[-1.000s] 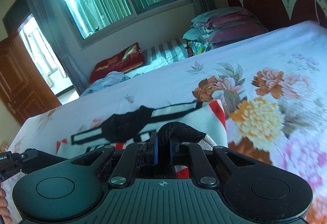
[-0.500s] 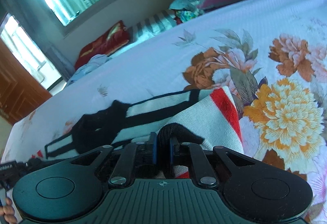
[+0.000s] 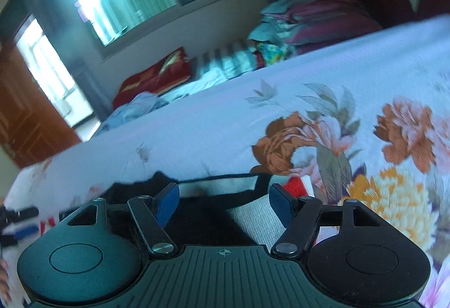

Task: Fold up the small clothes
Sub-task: 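Lay the hem over the collar and open both tools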

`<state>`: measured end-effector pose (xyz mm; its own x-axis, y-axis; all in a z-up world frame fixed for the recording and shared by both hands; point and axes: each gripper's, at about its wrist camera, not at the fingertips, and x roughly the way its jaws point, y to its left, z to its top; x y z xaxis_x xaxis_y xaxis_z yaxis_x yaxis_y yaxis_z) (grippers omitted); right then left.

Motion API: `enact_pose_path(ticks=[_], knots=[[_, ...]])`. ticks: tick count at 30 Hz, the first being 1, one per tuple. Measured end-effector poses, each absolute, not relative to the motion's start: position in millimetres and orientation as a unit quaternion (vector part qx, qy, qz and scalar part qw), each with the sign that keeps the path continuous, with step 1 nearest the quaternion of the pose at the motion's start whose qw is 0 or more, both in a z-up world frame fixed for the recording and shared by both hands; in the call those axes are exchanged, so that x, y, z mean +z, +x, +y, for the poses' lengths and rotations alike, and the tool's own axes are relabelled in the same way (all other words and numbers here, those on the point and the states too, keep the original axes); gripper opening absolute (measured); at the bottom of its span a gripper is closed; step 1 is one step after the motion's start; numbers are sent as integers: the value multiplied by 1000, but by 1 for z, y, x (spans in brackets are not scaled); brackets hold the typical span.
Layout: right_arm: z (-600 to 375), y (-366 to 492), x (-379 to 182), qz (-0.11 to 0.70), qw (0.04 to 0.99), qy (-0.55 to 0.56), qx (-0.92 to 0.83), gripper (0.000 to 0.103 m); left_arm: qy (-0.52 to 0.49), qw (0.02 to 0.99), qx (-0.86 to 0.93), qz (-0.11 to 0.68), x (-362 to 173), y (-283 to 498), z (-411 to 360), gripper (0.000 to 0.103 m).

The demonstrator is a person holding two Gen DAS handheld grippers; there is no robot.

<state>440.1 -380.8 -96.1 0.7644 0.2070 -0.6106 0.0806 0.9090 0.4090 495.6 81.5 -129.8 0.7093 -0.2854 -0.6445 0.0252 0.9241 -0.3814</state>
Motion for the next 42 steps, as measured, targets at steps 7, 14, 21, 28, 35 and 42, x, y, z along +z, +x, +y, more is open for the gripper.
enact_pose_path(ticks=[7, 14, 21, 28, 35, 42], knots=[[-354, 453, -124, 372, 916, 142, 51, 66, -80, 906, -100, 404, -155, 498, 50, 47], [-351, 464, -138, 384, 916, 104, 56, 29, -18, 911, -98, 400, -163, 495, 37, 37], [-351, 462, -131, 360, 927, 93, 54, 5, -21, 925, -83, 371, -160, 492, 41, 4], [-359, 465, -119, 321, 943, 90, 15, 4, -42, 936, -41, 346, -160, 497, 51, 4], [-370, 470, -149, 360, 927, 101, -7, 5, -18, 936, -27, 350, -172, 494, 49, 9], [-369, 457, -129, 348, 931, 111, -3, 7, -8, 935, -34, 353, -167, 490, 52, 36]])
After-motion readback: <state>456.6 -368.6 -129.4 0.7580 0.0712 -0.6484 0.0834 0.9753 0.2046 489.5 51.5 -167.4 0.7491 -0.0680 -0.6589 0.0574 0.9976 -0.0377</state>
